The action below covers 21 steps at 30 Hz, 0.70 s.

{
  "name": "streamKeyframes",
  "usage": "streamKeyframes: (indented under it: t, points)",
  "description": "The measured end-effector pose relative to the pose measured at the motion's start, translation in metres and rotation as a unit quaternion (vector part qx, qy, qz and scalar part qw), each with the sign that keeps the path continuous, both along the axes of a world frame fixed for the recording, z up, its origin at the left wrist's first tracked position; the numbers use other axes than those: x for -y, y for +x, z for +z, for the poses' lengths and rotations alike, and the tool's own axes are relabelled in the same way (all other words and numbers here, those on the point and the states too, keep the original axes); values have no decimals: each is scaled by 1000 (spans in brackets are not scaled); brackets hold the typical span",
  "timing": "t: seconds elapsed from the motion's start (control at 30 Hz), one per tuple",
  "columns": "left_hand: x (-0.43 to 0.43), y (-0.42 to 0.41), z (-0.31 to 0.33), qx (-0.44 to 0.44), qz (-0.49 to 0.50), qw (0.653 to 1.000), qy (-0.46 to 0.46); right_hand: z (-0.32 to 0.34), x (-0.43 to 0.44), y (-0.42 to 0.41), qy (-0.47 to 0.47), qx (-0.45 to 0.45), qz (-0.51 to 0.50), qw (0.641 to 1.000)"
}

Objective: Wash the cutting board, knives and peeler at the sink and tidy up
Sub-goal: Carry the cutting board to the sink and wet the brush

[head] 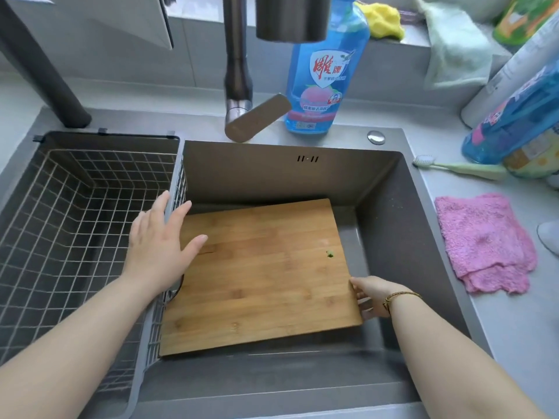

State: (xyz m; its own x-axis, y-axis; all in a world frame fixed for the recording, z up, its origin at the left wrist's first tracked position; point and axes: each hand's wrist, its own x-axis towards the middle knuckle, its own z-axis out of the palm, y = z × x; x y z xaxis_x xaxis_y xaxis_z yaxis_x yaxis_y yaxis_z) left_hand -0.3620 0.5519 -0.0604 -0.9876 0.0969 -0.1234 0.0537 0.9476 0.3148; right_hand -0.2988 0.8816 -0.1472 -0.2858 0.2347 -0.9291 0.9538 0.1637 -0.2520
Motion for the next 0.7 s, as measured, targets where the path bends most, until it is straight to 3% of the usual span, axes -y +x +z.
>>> streamKeyframes:
  t: [0.33,0.5,0.7]
  points:
    - [0,0,1,7,13,1000,13,-12,0,0,-10,1,10,1000]
    - [2,1,0,4,6,1000,27,8,4,-2,22,-8,76,997]
    - [3,0,3,14,7,1000,6,65,18,-33,87,-162,78,980]
